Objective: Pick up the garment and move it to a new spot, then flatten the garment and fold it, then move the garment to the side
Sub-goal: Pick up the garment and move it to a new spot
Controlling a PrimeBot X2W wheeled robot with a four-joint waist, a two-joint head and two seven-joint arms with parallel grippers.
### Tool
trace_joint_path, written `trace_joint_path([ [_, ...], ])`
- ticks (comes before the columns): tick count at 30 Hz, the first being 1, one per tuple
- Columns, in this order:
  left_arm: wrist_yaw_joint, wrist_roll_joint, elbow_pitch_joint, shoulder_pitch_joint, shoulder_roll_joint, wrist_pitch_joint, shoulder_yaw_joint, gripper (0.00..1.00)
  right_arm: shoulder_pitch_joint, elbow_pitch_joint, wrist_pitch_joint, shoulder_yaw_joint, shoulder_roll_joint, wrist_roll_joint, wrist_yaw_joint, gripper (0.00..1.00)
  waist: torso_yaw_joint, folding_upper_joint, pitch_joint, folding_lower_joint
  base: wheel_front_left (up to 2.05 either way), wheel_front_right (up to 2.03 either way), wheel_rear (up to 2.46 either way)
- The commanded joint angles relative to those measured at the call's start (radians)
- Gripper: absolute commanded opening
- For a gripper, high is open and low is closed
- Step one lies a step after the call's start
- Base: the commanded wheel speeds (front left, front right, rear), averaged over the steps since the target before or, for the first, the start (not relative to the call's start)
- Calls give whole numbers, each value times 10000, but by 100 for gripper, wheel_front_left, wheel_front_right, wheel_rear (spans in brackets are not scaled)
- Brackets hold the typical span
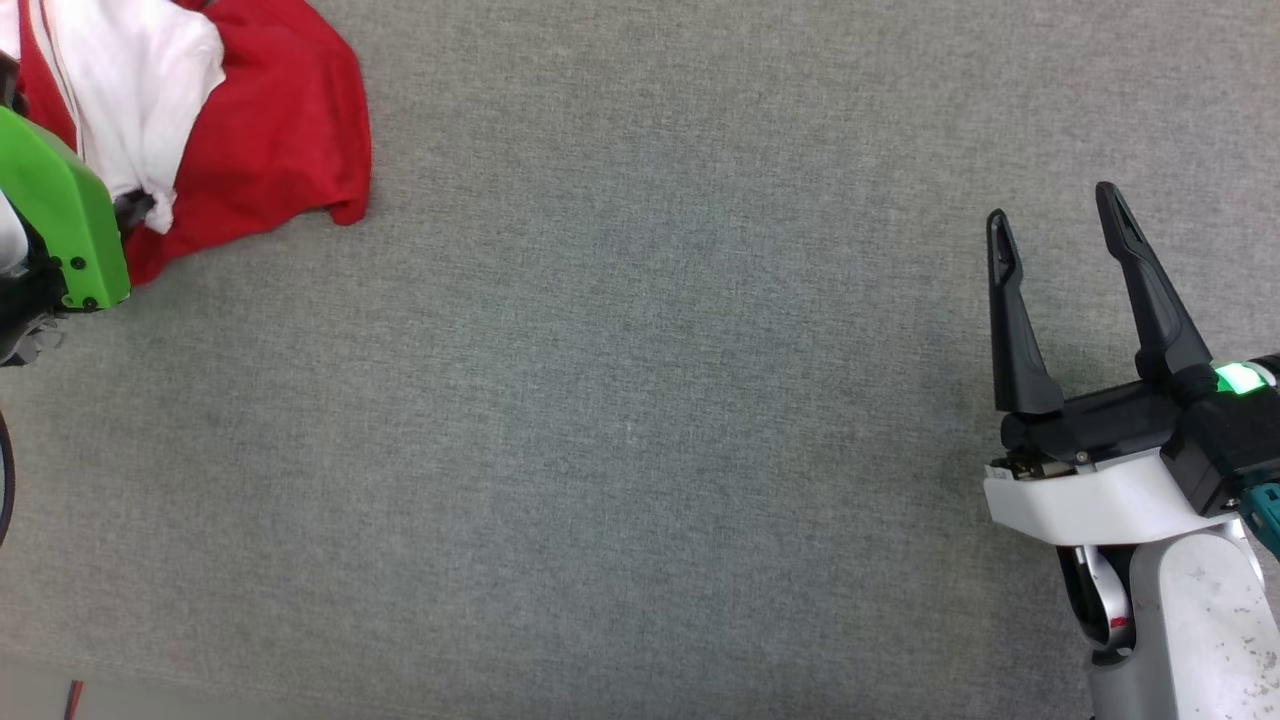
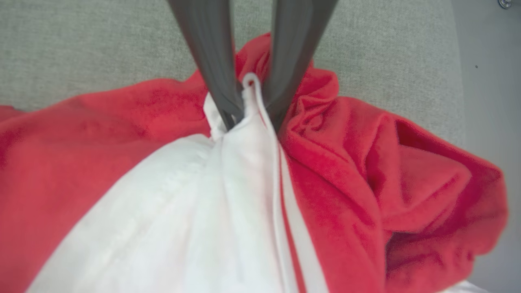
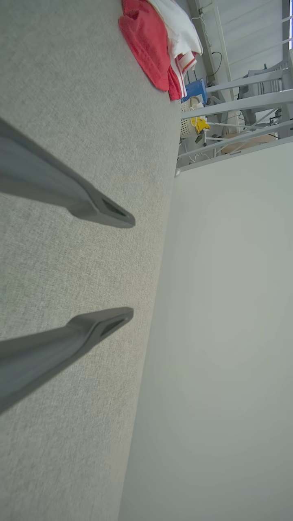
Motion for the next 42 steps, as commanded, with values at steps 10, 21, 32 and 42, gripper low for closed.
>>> trace_joint_path([
  [10,-28,350,-2045,-724,720,-1939,-1046,0,435,285,-92,7,-29,603,-9,100,378,0,-1618,-1,0,0,0],
  [21,-29,1178,-4447,-1680,78,-2646,-3306,0,794,477,-92,-137,-29,1350,-9,100,-236,0,-2702,-1,0,0,0],
  [32,-29,1941,-5291,-1712,-2185,-2532,-3864,0,884,393,-92,-277,-29,1774,-9,100,-1593,0,-2692,-1,0,0,0],
  [42,-29,2857,-4747,-816,-4529,-2495,-3877,0,585,8,-92,-617,-29,2012,-9,100,-2801,0,-2088,-1,0,0,0],
])
